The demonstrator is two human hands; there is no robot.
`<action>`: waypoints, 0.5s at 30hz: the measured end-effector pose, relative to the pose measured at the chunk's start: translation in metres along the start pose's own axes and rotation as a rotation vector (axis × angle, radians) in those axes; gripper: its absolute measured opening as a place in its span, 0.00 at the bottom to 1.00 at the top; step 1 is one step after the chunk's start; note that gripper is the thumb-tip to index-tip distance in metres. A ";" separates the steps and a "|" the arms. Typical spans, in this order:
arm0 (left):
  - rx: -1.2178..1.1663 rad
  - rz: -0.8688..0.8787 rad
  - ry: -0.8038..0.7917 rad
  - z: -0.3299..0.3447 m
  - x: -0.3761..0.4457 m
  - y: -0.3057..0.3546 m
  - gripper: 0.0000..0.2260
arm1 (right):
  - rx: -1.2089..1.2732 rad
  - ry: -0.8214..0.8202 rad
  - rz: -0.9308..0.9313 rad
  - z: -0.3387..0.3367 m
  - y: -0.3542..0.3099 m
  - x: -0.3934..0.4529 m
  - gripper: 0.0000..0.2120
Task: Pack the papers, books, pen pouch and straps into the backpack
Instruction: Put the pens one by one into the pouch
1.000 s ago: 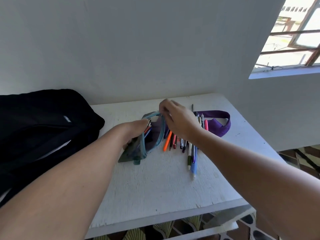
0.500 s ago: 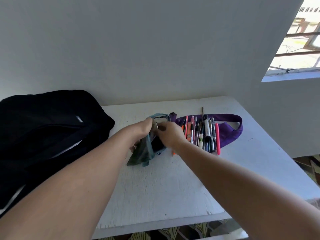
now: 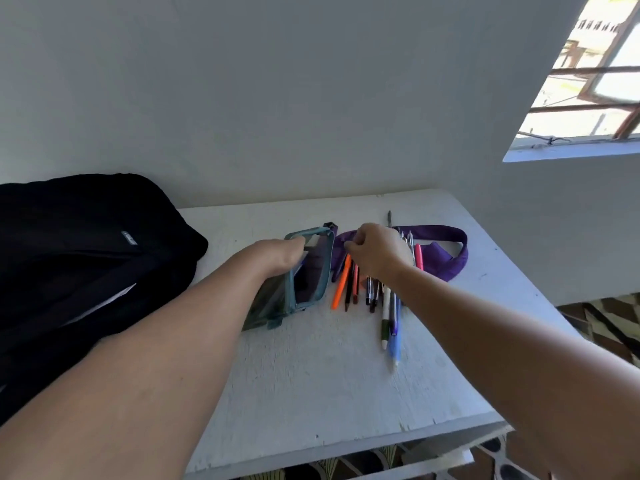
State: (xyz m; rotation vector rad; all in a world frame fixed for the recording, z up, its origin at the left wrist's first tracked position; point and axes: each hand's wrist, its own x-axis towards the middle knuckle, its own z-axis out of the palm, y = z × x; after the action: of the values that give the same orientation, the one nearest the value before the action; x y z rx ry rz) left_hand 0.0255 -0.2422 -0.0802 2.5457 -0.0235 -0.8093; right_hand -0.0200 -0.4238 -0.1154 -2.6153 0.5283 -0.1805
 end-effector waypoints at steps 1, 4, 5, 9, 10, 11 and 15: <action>0.008 -0.001 -0.004 0.000 0.000 -0.001 0.30 | -0.050 -0.026 0.018 -0.001 0.005 0.003 0.12; 0.019 -0.001 -0.010 -0.003 0.003 -0.004 0.31 | -0.128 -0.123 0.042 0.005 0.012 0.008 0.18; 0.019 0.001 -0.011 -0.004 0.003 -0.005 0.31 | -0.135 -0.126 0.053 0.008 0.012 0.008 0.19; 0.016 0.001 -0.025 -0.005 0.004 -0.006 0.31 | -0.152 -0.104 0.093 0.014 0.007 0.008 0.19; 0.018 0.000 -0.028 -0.004 0.004 -0.007 0.31 | -0.152 -0.112 0.108 0.014 0.006 0.007 0.18; 0.023 0.001 -0.026 -0.003 0.004 -0.006 0.31 | -0.146 -0.121 0.132 0.013 0.004 0.007 0.17; 0.033 -0.007 -0.020 -0.001 0.002 -0.004 0.31 | -0.118 -0.159 0.197 0.008 0.000 0.006 0.12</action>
State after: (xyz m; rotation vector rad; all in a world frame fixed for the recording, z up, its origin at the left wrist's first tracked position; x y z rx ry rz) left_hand 0.0276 -0.2381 -0.0826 2.5694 -0.0347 -0.8443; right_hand -0.0126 -0.4229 -0.1227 -2.6407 0.7549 0.1251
